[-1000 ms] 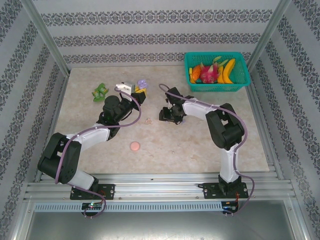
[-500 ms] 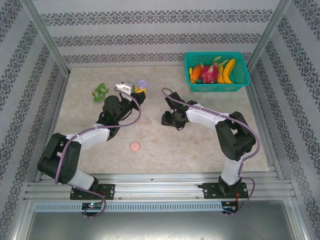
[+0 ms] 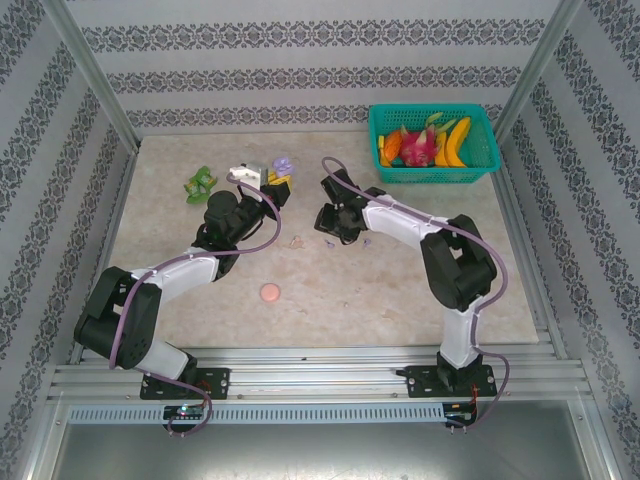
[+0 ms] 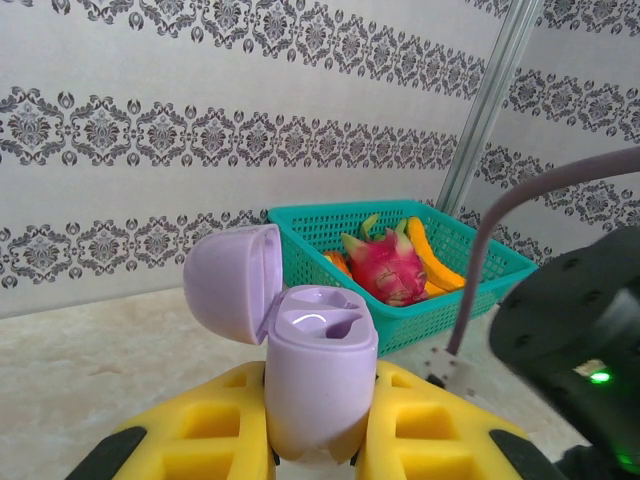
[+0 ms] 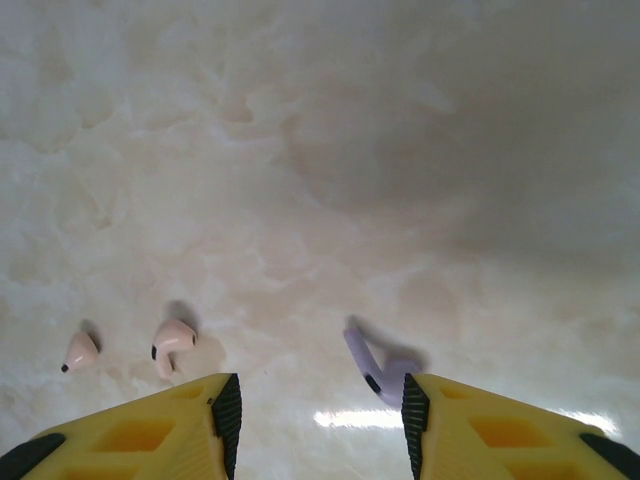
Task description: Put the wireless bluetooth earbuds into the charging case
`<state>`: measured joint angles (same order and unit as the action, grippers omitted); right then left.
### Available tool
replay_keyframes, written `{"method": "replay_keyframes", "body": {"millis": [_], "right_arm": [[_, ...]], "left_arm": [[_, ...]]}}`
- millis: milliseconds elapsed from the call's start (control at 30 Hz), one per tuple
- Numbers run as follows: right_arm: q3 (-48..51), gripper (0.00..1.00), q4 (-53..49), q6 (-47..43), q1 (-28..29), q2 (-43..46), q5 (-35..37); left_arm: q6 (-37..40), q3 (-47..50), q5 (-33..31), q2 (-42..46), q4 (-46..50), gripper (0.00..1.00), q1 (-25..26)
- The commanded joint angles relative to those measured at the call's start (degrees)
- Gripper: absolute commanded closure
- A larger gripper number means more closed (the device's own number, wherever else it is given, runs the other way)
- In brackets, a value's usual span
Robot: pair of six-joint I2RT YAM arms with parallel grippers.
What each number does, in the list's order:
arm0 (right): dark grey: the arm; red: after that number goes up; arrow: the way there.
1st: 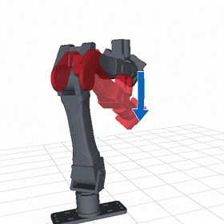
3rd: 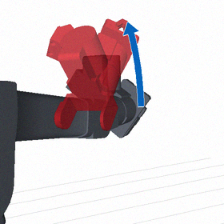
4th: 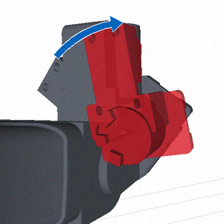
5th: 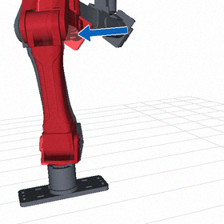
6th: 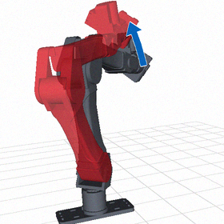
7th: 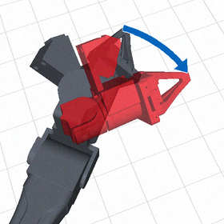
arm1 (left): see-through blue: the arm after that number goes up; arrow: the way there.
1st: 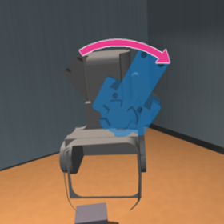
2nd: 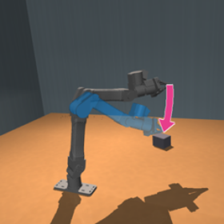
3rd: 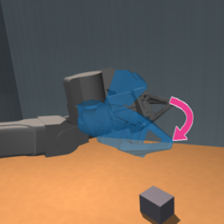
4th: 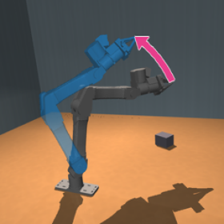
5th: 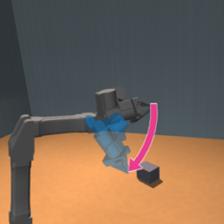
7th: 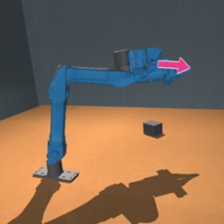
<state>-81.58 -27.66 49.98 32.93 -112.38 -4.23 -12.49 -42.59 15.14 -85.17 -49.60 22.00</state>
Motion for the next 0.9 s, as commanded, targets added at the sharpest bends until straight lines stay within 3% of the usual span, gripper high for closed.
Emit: {"method": "replay_keyframes", "body": {"millis": [0, 400, 867], "right_arm": [[-2.9, 0.52, -2.18, -3.66, -1.27, -3.17, -2.25], [-6.57, 0.53, -2.18, -10.43, -2.96, -9.3, -11.85], [-9.12, 0.54, -4.44, -14.61, -2.1, -11.37, -15.69]], "left_arm": [[-0.96, -0.19, 0.17, 1.29, -3.66, 1.0, -0.7], [-2.35, -0.38, 0.16, 1.05, -3.66, 1.0, -0.7], [-3.07, -0.36, -0.07, 0.99, -3.75, 1.0, -0.69]]}}
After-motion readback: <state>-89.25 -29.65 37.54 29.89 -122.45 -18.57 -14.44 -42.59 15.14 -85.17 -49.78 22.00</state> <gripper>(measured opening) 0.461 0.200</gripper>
